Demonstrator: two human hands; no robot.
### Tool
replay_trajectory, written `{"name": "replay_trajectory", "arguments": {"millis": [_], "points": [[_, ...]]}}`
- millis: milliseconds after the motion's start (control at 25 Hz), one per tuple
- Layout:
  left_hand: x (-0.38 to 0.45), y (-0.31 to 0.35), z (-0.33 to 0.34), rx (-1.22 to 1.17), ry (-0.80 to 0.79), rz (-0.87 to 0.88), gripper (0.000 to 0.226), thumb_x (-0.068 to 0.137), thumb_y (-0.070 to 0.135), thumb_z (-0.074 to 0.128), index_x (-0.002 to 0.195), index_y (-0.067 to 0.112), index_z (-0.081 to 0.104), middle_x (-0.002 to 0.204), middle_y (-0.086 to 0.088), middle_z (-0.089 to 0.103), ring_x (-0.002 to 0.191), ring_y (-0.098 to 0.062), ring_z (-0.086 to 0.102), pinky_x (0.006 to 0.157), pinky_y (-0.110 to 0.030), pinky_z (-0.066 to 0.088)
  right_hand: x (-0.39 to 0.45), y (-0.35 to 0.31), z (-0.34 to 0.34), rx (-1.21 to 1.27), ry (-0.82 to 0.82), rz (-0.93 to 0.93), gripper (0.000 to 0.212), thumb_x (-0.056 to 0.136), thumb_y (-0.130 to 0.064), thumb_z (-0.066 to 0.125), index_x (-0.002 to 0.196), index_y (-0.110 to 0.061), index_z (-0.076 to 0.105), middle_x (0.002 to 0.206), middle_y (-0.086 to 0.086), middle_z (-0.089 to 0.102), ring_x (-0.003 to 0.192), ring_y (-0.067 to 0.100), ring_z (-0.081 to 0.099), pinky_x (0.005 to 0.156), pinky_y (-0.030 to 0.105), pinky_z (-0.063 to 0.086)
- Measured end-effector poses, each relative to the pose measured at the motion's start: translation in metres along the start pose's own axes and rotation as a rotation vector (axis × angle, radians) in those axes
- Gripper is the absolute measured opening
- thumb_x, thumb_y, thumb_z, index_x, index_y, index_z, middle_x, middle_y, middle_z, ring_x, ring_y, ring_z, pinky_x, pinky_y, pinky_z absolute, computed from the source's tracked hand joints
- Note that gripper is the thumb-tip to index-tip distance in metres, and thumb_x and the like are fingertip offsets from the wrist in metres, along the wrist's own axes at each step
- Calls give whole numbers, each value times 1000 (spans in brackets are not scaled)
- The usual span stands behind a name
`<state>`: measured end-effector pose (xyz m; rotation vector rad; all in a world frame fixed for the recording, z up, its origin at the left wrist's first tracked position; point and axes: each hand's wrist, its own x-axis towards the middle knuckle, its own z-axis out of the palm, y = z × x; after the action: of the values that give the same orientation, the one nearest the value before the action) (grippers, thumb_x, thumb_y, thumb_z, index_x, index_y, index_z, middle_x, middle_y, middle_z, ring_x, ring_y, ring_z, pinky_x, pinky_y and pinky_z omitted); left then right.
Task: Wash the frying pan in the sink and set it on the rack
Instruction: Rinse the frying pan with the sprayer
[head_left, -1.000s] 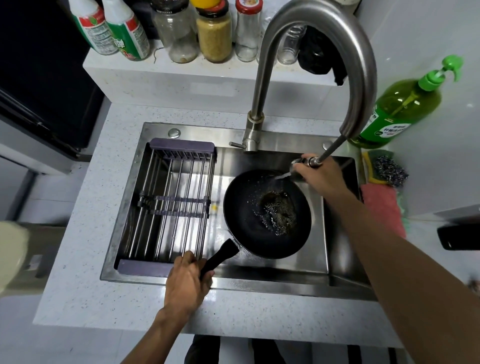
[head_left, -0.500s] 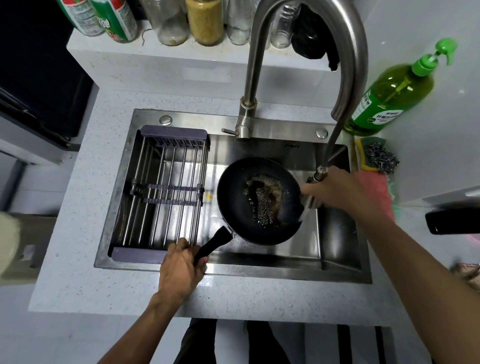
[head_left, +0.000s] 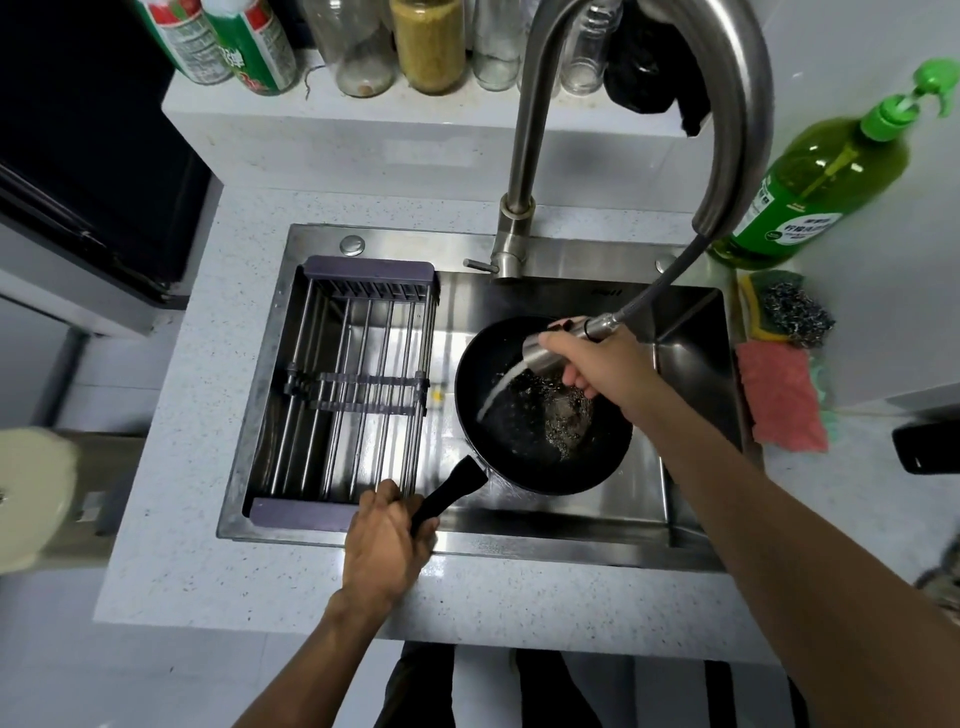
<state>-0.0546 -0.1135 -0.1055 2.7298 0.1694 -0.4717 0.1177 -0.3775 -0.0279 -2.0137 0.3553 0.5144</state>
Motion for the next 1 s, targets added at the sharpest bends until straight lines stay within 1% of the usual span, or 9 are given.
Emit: {"name": "replay_trajectory", "arguments": {"millis": [120, 240, 320, 400, 560, 720, 800, 880, 1000], "points": [[0, 0, 0, -4, 8, 3, 24, 90, 42, 57, 101, 24, 70, 95, 7, 41, 83, -11, 35, 70, -25, 36, 11, -7, -1, 31, 132, -14, 26, 75, -52, 72, 79, -26, 71, 57, -8, 69, 48, -1, 60, 50, 22, 49], [0, -1, 0, -1, -10, -5, 26, 90, 43, 55, 104, 26, 69, 96, 7, 40, 83, -10, 35, 71, -23, 34, 14, -7, -18, 31, 222, -31, 11, 70, -52, 72, 73, -41, 71, 63, -9, 70, 66, 5, 68, 63, 30, 55], [0, -2, 1, 8, -19, 6, 26, 91, 43, 54, 105, 27, 68, 97, 7, 40, 84, -10, 35, 72, -22, 34, 14, -1, -33, -111, 267, -42, 19, 69, -51, 69, 74, -33, 72, 68, -6, 70, 74, 14, 68, 68, 32, 53], [0, -1, 0, -3, -13, 6, 26, 91, 43, 55, 104, 26, 69, 98, 6, 42, 85, -11, 36, 72, -22, 37, 12, 8, -49, -329, 284, -72, 30, 71, -48, 66, 70, -18, 69, 64, -6, 65, 68, 14, 63, 58, 28, 44], [0, 0, 0, 1, -13, -2, 28, 91, 44, 55, 104, 23, 68, 103, 2, 49, 88, -12, 39, 75, -28, 45, -5, 21, -74, -531, 199, -61, 23, 69, -49, 65, 62, -28, 70, 55, -12, 62, 61, 5, 58, 53, 24, 37], [-1, 2, -2, -1, -10, 15, 24, 89, 39, 61, 101, 19, 68, 104, -3, 53, 91, -18, 46, 77, -30, 47, -17, 29, -76, -504, 36, 21, 33, 74, -49, 65, 64, -19, 72, 56, -4, 69, 57, 15, 68, 62, 31, 54], [-1, 1, 0, -42, 10, 12, 19, 86, 34, 66, 97, 19, 68, 104, -6, 54, 86, -12, 47, 72, -13, 43, -21, 28, -67, -426, -62, 16, 35, 77, -44, 67, 64, -12, 72, 58, 4, 71, 56, 21, 69, 67, 37, 57], [0, 2, -1, -86, -3, -51, 15, 86, 33, 66, 96, 22, 68, 102, 0, 50, 81, -5, 41, 62, -5, 37, -26, 24, -53, -312, -103, -1, 34, 76, -41, 71, 59, -11, 69, 53, 7, 68, 47, 19, 63, 56, 30, 52], [-1, 1, 1, 38, 11, 41, 22, 84, 33, 70, 94, 13, 68, 101, -10, 55, 91, -27, 51, 72, -31, 47, -30, 14, -29, -146, -147, -37, 34, 78, -39, 72, 52, -17, 68, 45, 5, 61, 35, 10, 51, 40, 16, 39]]}}
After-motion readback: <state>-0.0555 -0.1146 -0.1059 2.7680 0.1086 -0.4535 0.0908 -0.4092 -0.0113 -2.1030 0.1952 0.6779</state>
